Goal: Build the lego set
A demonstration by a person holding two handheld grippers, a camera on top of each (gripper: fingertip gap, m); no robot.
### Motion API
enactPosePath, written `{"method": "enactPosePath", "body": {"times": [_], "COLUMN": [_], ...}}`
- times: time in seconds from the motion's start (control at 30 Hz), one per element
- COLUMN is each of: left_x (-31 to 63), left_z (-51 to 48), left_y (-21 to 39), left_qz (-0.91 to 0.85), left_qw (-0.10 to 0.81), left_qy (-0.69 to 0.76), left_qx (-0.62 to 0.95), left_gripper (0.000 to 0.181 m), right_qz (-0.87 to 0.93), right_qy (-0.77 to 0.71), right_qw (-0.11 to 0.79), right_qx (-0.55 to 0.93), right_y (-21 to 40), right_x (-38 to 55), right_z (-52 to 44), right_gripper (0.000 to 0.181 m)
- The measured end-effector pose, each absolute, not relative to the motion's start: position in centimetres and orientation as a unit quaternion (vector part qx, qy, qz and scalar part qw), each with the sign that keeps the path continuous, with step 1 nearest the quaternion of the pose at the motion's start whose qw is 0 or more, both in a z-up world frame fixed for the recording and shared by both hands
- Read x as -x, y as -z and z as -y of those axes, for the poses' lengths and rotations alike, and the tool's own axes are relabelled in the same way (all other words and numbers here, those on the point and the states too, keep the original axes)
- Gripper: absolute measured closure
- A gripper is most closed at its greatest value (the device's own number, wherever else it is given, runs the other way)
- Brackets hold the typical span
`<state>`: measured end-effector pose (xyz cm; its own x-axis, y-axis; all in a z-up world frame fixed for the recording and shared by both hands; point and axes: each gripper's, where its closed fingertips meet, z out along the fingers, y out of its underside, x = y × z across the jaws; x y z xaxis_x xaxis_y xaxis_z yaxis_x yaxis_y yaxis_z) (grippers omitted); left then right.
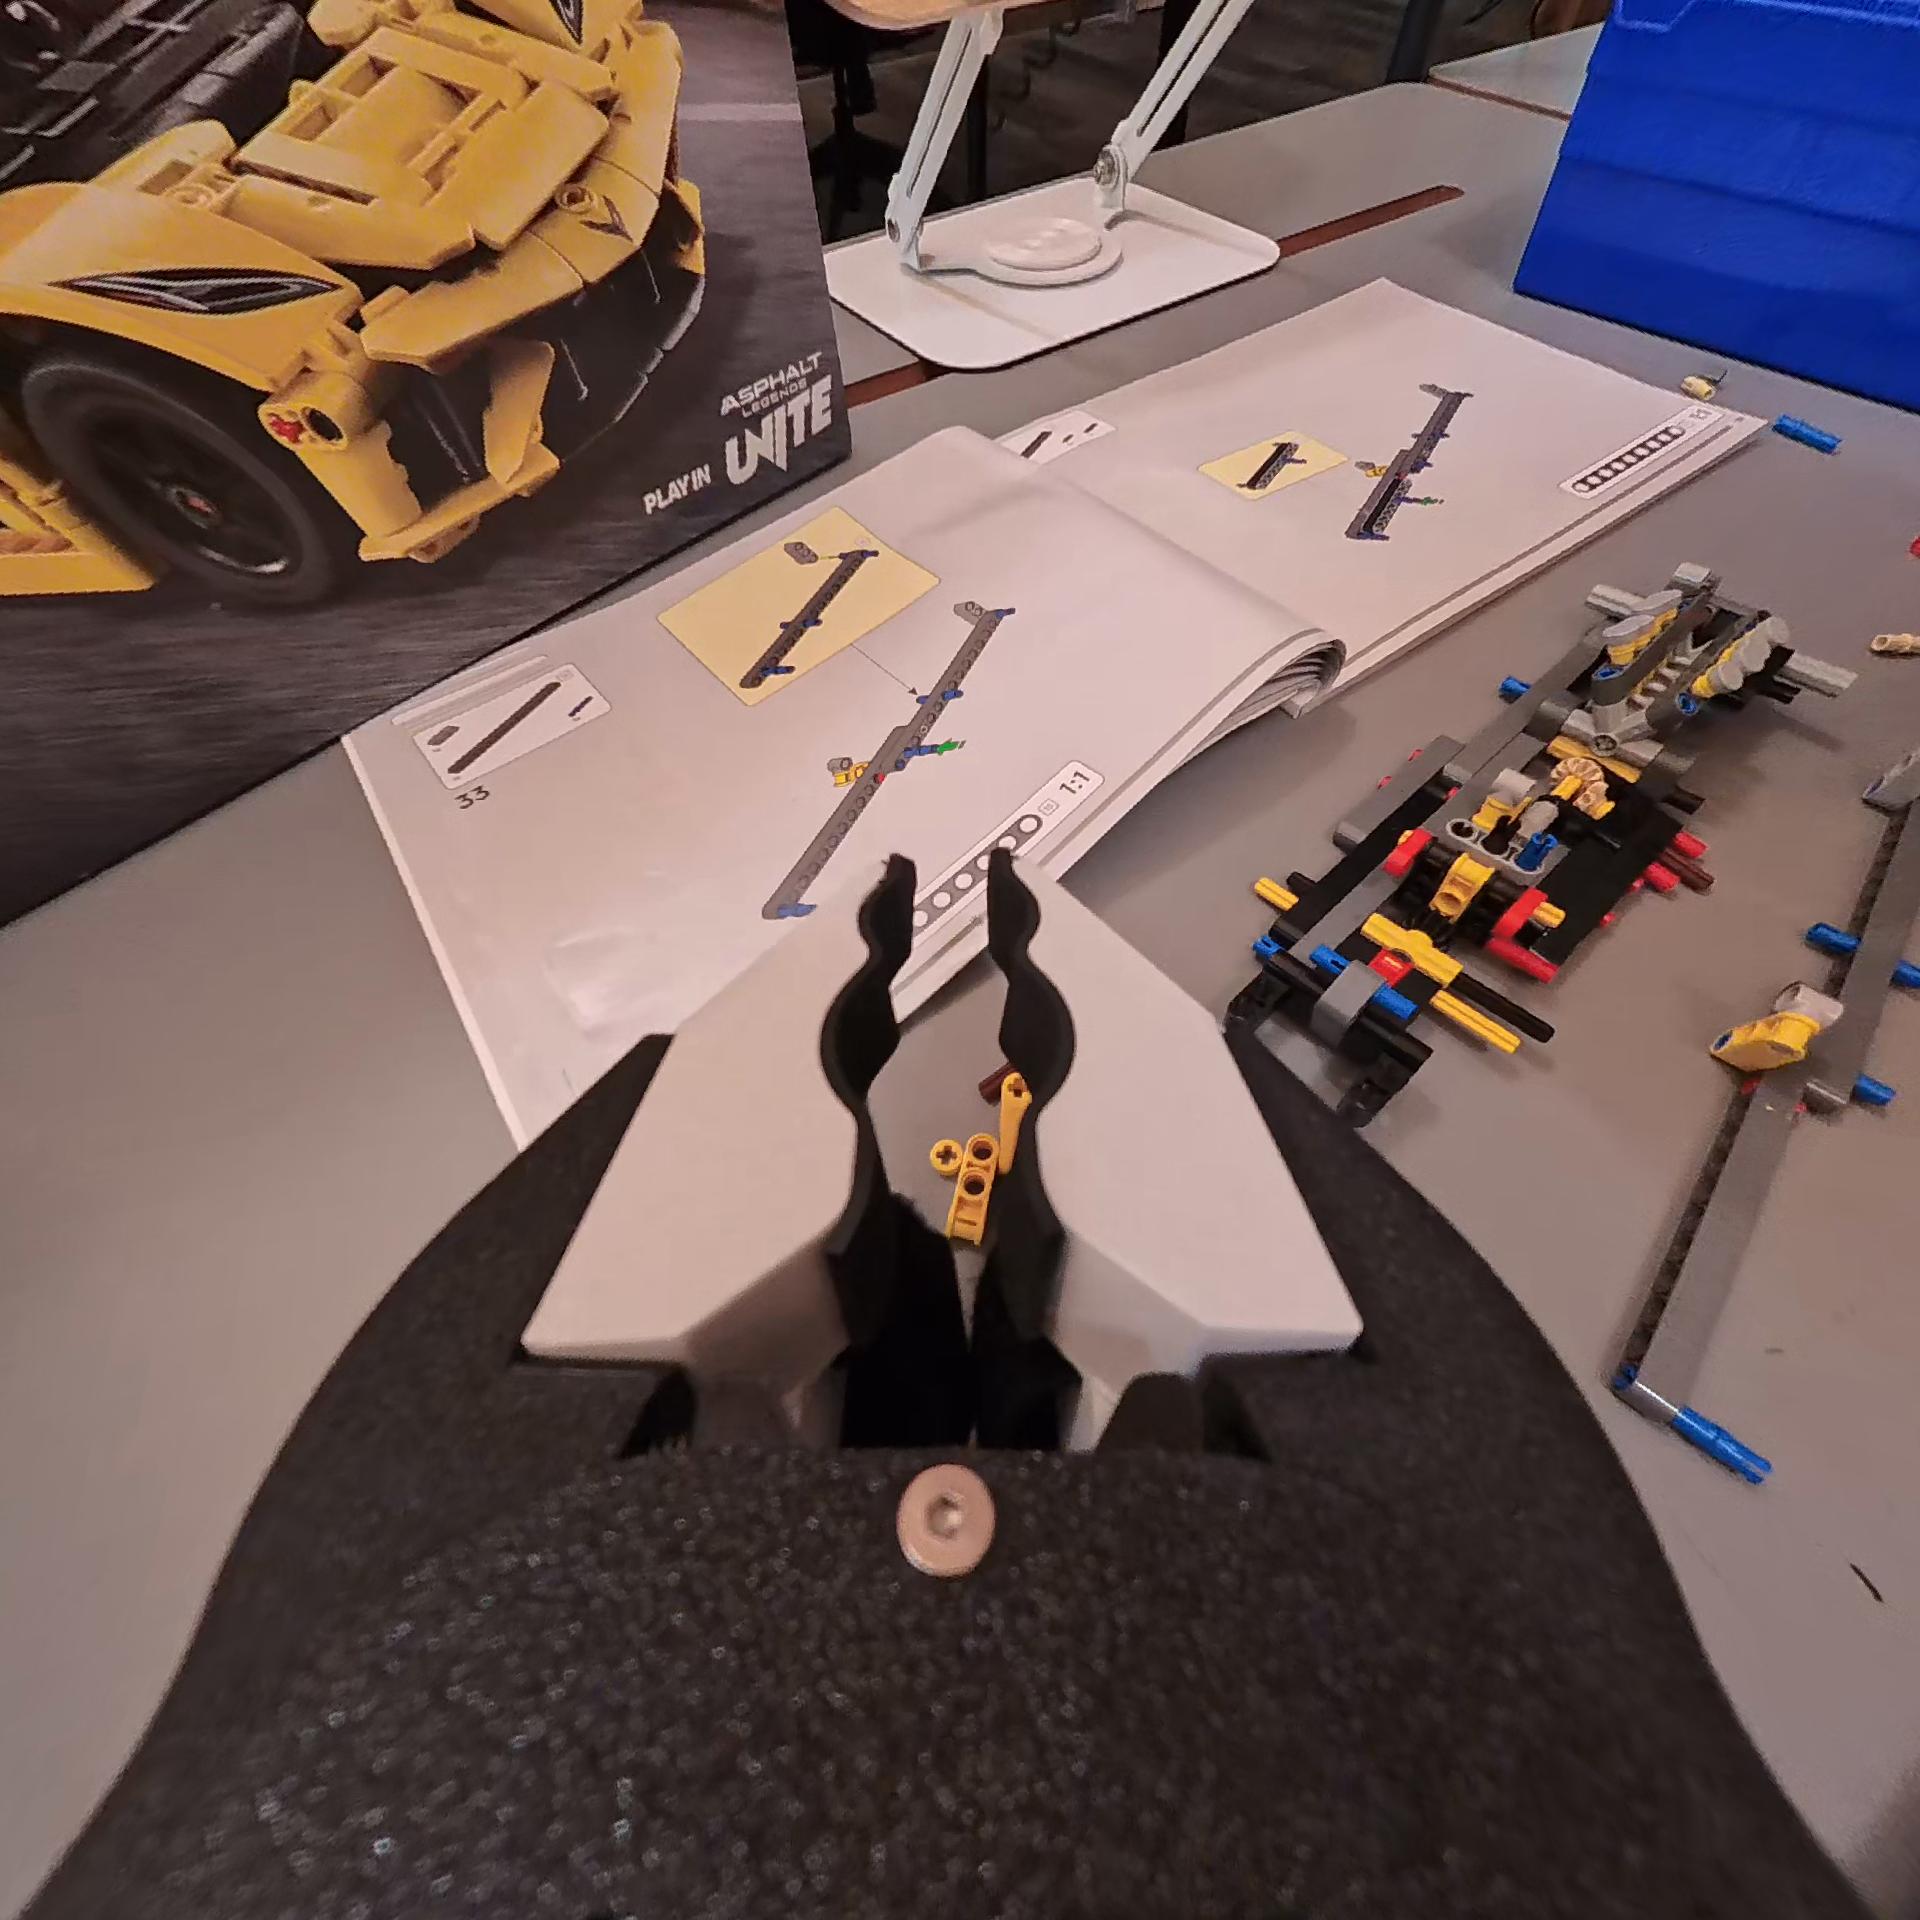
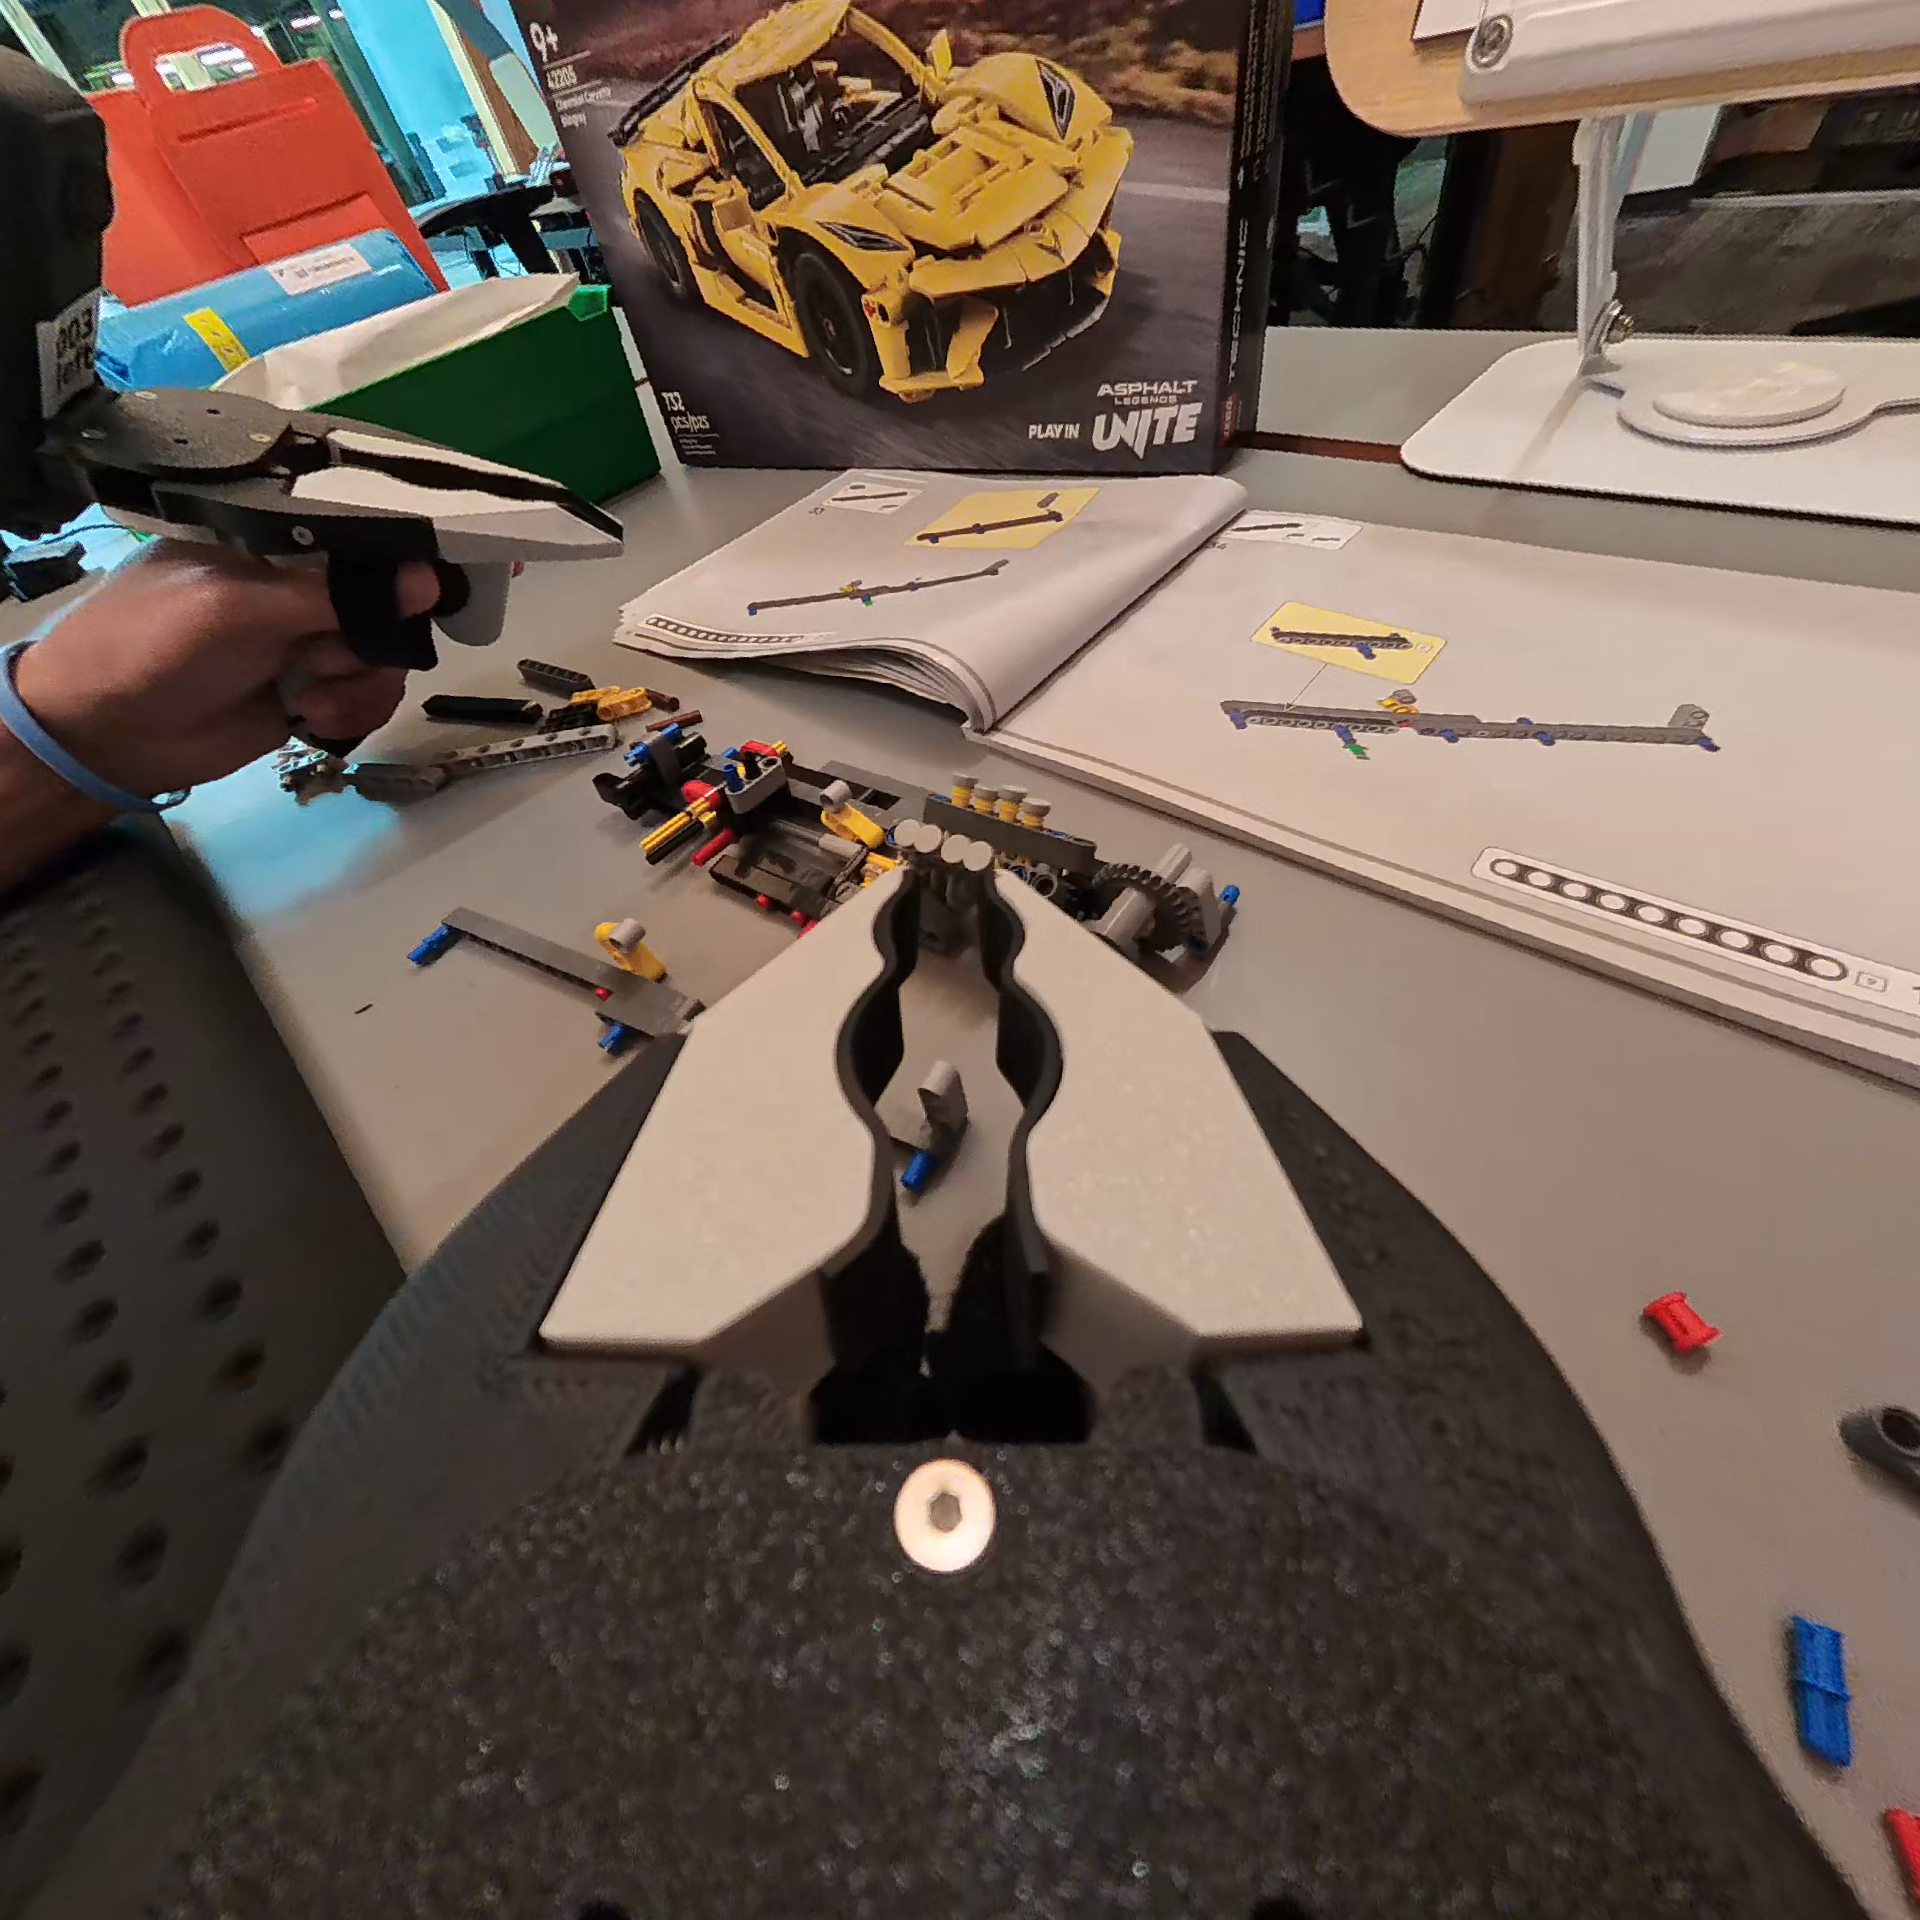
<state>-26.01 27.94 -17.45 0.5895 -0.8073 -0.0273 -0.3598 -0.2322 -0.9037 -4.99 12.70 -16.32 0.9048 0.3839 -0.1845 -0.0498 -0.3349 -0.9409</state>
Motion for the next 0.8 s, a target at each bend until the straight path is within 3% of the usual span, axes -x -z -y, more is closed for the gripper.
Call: {"method": "enactPosePath", "body": {"times": [0.5, 0.8], "left_x": [25.9, 25.2], "left_z": [-27.6, -27.5], "left_y": [17.6, 18.2], "left_qz": [-0.397, -0.403], "left_qw": [0.479, 0.471], "left_qy": [0.225, 0.231], "left_qx": [0.750, 0.750], "left_gripper": [0.169, 0.167], "right_qz": [0.097, 0.001], "right_qy": [-0.189, -0.172], "right_qw": [0.571, 0.605], "right_qx": [0.793, 0.777], "right_y": [16.2, 15.2], "right_x": [4.6, 0.6], "right_z": [-12.7, -12.7], "right_gripper": [0.172, 0.170]}}
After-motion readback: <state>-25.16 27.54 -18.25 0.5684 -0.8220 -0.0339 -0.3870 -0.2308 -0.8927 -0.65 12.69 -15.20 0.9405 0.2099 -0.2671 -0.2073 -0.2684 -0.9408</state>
